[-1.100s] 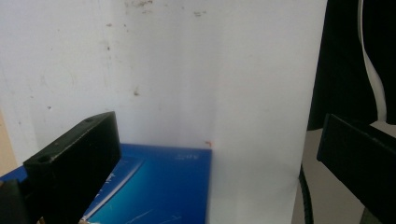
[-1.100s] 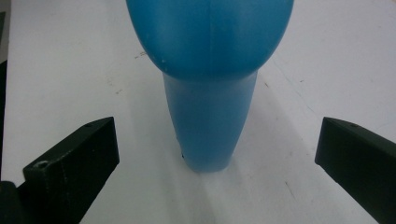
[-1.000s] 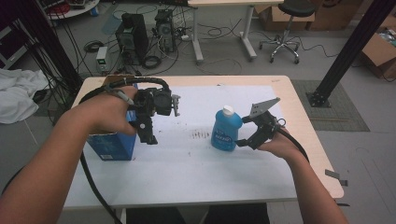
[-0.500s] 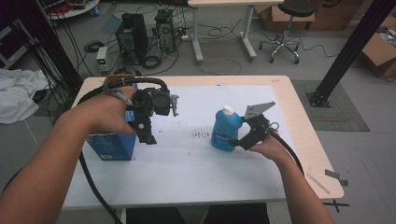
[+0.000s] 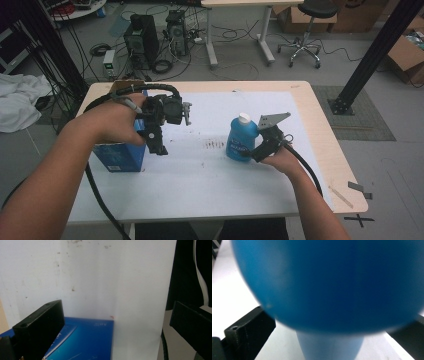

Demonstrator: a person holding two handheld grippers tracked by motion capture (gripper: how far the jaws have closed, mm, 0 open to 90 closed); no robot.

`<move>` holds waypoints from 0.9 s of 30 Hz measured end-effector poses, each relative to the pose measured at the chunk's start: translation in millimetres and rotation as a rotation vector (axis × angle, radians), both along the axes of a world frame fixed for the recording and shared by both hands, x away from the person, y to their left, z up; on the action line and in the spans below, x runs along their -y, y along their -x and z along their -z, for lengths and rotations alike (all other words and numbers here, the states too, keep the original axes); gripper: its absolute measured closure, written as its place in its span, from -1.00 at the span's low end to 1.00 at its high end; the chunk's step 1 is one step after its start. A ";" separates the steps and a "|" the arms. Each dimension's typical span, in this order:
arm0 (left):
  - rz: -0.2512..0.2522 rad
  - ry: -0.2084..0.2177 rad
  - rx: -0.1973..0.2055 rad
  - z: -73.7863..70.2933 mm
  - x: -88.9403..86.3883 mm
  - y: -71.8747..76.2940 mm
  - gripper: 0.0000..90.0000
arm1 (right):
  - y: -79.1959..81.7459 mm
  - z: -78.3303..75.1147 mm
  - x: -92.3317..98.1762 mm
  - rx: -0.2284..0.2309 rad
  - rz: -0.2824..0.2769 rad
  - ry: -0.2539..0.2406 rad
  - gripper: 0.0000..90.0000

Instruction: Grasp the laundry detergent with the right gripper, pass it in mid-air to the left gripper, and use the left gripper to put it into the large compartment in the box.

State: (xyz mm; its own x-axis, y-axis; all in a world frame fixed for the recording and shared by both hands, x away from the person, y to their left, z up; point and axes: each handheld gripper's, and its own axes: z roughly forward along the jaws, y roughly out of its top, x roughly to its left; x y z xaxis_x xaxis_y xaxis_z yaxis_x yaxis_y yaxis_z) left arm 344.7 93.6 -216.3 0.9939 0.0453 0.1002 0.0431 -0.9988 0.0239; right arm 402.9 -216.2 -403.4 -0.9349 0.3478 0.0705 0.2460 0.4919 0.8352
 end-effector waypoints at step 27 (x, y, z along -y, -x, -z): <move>-0.010 -0.004 0.007 1.2 -3.0 1.5 -1.00 | 2.2 7.7 -3.9 0.085 0.038 -0.064 -0.68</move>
State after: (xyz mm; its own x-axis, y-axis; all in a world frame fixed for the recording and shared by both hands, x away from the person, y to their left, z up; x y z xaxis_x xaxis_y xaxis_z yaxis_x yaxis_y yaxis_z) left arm 343.1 96.7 -217.5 0.9927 0.0548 0.1074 0.0529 -0.9984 0.0205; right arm 400.7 -212.3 -411.1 -0.9246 0.3806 0.0148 0.1905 0.4286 0.8832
